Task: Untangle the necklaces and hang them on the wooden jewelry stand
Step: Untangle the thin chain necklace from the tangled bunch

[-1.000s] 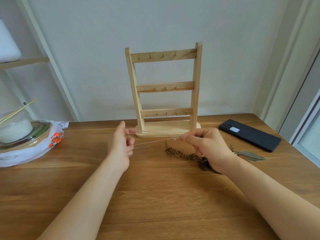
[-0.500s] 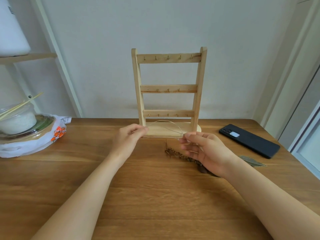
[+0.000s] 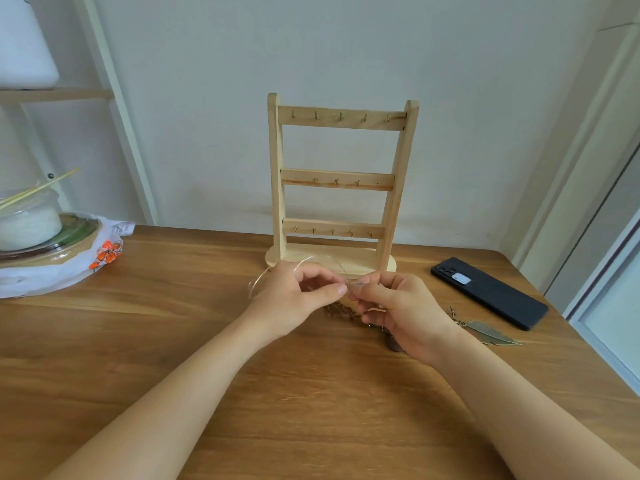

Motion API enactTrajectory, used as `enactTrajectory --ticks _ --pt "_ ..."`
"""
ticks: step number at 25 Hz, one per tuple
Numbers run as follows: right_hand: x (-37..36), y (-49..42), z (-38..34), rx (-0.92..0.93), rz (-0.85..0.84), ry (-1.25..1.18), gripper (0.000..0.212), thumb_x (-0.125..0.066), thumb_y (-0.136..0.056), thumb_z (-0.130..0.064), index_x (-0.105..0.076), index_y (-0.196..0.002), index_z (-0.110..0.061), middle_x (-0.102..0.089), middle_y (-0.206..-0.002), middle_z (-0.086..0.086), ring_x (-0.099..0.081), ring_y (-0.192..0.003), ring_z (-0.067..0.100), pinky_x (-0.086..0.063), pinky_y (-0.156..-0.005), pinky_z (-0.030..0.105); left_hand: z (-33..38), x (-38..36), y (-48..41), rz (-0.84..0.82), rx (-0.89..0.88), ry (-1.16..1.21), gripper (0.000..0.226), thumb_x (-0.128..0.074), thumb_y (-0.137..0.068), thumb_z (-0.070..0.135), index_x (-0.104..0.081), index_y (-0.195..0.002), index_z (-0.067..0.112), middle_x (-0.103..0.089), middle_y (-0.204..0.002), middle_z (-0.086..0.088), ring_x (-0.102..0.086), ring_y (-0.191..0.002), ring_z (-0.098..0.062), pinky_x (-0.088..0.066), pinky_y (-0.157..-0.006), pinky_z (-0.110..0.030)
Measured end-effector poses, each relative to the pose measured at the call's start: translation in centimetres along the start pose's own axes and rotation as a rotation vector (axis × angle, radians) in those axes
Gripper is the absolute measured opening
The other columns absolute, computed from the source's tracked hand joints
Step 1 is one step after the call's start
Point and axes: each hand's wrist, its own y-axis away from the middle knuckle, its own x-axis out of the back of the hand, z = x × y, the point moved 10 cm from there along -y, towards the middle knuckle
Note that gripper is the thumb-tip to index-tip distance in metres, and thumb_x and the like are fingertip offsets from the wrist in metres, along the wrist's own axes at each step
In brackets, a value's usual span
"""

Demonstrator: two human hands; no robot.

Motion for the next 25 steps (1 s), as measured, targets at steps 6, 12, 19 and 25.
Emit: enactTrajectory --ticks 6,12,19,25 --pt "-0.3 0.2 -0.2 0.062 0.014 0.181 0.013 -0.076 -0.085 -0.004 -0.070 -0.090 0.007 -0.068 -0.076 0.013 -0.062 -0.067 0.020 -0.052 -0.061 0.029 -0.4 -1.1 0.2 -0.043 0.029 0.116 0.012 -0.068 -0.094 0.018 -0.073 -0.084 0.020 -0.070 -0.083 0.005 -0.062 -0.082 -0.013 -0.047 -0.079 -0.025" --pt "-1.0 0.4 -0.7 0.115 0.012 0.365 0.004 -0.073 -0.083 0.003 -0.069 -0.082 0.004 -0.065 -0.068 0.014 -0.060 -0.055 0.013 -0.049 -0.049 0.022 -0.6 -3.7 0.6 -0.212 0.124 0.408 0.022 -0.049 -0.091 0.024 -0.050 -0.071 0.015 -0.042 -0.079 -0.004 -0.041 -0.076 -0.013 -0.034 -0.077 -0.032" --pt "3.2 -0.7 -0.1 -0.042 0.107 0.014 0.013 -0.070 -0.087 0.000 -0.062 -0.078 -0.006 -0.053 -0.060 0.005 -0.044 -0.047 0.014 -0.035 -0.041 0.022 -3.5 1.4 -0.2 0.009 0.302 1.109 0.032 -0.058 -0.077 0.029 -0.036 -0.057 0.017 -0.046 -0.071 -0.003 -0.053 -0.081 -0.022 -0.043 -0.093 -0.038" --pt "5.1 -1.3 -0.2 -0.027 0.144 0.027 0.009 -0.072 -0.088 -0.005 -0.064 -0.084 -0.006 -0.054 -0.062 0.003 -0.046 -0.049 0.012 -0.037 -0.043 0.021 -8.2 6.3 0.1 0.481 0.400 1.487 0.020 -0.057 -0.093 0.022 -0.057 -0.074 0.017 -0.033 -0.056 0.009 -0.036 -0.049 -0.008 -0.046 -0.064 -0.022"
